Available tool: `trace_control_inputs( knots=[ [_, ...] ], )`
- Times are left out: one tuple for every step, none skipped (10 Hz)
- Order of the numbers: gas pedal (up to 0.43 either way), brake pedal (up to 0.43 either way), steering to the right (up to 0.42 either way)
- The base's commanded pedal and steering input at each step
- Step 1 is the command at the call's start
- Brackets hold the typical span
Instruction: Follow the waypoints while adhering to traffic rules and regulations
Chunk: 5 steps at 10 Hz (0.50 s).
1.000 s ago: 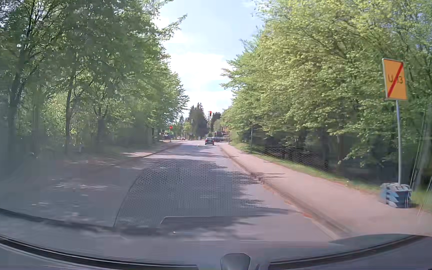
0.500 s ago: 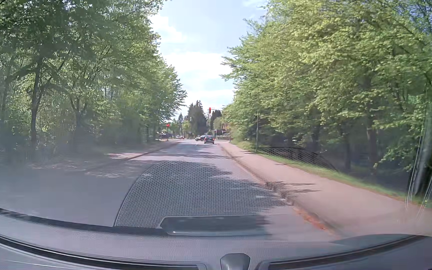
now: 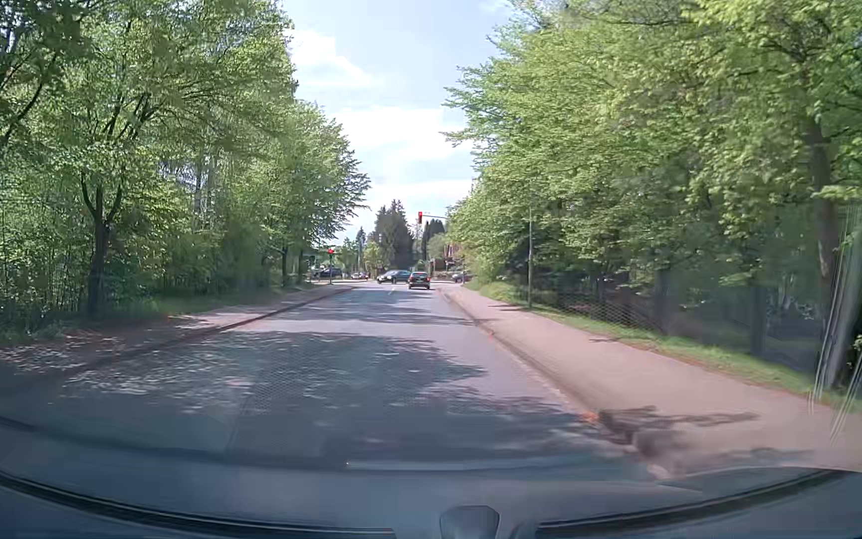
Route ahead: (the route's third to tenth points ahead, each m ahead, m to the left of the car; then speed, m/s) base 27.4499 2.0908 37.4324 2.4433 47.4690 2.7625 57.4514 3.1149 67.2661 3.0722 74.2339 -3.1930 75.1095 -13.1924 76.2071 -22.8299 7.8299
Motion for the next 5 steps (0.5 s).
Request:
trace_control_inputs(
  knots=[
    [0.000, 0.000, -0.005],
    [0.000, 0.000, -0.005],
    [0.000, 0.000, -0.005],
    [0.000, 0.000, -0.005],
    [0.000, 0.000, -0.005]
  ],
)
